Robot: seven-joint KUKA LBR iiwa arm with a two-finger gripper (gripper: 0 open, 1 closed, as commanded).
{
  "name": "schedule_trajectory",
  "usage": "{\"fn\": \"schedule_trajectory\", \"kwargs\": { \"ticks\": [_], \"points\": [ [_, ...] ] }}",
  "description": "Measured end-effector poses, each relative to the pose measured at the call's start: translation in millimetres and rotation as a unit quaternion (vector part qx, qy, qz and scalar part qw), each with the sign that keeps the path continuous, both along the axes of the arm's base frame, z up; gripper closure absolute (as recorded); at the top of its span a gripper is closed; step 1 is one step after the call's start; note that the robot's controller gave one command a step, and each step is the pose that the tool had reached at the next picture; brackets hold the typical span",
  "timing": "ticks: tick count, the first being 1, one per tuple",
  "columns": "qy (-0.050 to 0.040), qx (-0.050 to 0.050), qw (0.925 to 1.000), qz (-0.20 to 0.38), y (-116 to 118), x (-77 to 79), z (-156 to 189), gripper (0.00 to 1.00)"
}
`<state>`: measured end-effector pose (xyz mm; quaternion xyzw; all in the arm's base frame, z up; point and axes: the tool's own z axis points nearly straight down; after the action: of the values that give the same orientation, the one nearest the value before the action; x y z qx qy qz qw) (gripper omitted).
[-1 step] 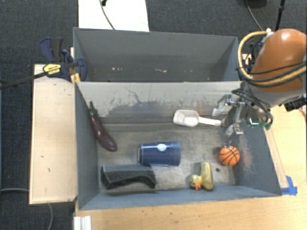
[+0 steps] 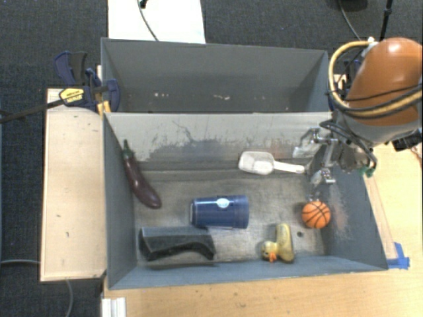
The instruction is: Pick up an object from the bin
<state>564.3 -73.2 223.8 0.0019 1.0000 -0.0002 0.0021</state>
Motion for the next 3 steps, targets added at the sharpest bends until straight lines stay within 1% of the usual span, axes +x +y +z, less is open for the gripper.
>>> {"fn": "schedule_trajectory", "kwargs": {
  "ticks": [1,2,3],
  "points": [
    [-0.0024,0.0,0.9999,0.01,-29.6,-17.6,-57.6,0.0],
    [0.0027,0.001,0.9982,0.06,-73.9,-49.0,-64.8,0.0],
    [0.0004,0.0,0.9999,0.015,-73.2,-26.6,-100.1,0.0]
  ]
}}
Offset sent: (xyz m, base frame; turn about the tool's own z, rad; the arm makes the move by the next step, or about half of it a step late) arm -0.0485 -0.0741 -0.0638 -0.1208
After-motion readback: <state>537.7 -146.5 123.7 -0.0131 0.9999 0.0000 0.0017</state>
